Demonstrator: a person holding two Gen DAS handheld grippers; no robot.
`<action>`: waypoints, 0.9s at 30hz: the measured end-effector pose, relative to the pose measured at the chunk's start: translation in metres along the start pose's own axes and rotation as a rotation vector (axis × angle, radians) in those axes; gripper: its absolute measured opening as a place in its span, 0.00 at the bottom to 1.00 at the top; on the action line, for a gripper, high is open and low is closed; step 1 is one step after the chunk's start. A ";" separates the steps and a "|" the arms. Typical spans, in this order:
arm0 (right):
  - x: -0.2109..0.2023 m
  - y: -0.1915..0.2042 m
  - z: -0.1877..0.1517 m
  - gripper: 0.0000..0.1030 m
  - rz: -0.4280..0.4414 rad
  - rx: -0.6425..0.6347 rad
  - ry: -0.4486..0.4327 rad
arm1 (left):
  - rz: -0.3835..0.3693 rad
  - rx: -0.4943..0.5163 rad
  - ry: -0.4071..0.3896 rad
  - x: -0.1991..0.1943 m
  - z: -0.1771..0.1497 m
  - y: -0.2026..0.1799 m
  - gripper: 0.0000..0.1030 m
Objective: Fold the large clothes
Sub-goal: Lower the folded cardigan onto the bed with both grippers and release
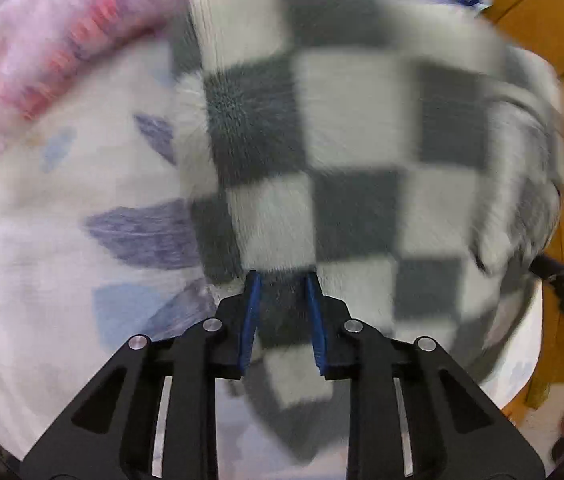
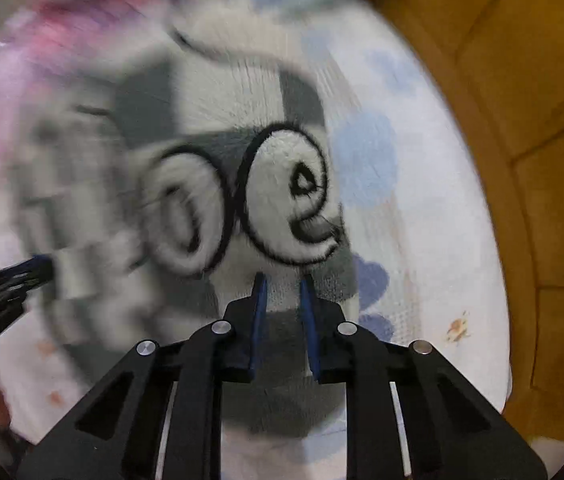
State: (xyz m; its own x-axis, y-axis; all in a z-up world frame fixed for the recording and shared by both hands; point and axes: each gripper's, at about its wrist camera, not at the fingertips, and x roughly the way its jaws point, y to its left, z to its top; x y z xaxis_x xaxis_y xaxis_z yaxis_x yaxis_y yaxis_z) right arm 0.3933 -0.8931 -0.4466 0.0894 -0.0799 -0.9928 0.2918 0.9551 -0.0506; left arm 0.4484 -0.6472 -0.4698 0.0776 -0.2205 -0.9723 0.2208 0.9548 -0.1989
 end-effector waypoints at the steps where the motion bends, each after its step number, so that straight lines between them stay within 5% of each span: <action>1: 0.004 -0.003 0.005 0.18 0.003 0.042 0.004 | -0.055 -0.031 -0.003 0.014 0.011 0.004 0.24; 5: -0.015 -0.008 0.006 0.17 0.040 0.075 0.028 | -0.025 0.015 0.029 0.005 0.029 0.001 0.23; 7: -0.032 -0.014 0.009 0.18 0.108 0.113 0.067 | -0.028 0.064 -0.032 -0.029 0.029 -0.002 0.22; 9: -0.066 -0.022 0.024 0.18 0.226 0.158 -0.013 | -0.054 0.067 -0.101 -0.057 0.038 0.001 0.22; 12: -0.084 -0.018 0.062 0.20 0.279 0.150 -0.083 | -0.071 0.006 -0.170 -0.072 0.082 0.012 0.22; 16: -0.036 0.013 0.121 0.21 0.120 0.077 -0.117 | -0.039 -0.005 -0.059 -0.004 0.145 0.005 0.21; 18: -0.028 0.019 0.133 0.21 0.078 0.068 -0.154 | 0.022 0.023 -0.088 0.013 0.151 -0.008 0.22; 20: -0.030 0.018 0.134 0.21 0.069 0.071 -0.142 | 0.072 0.047 -0.096 0.010 0.156 -0.017 0.20; 25: -0.041 0.012 0.122 0.24 0.098 0.075 -0.118 | 0.065 0.067 -0.086 -0.002 0.140 -0.014 0.24; 27: -0.054 0.012 0.117 0.42 0.055 0.069 -0.107 | 0.077 0.065 -0.074 -0.013 0.133 -0.014 0.32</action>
State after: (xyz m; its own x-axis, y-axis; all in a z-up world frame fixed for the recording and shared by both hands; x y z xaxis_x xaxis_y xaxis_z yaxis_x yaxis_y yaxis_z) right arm 0.5034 -0.9105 -0.3812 0.2071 -0.0613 -0.9764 0.3479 0.9374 0.0149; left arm 0.5738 -0.6846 -0.4379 0.1674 -0.1638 -0.9722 0.2742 0.9549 -0.1136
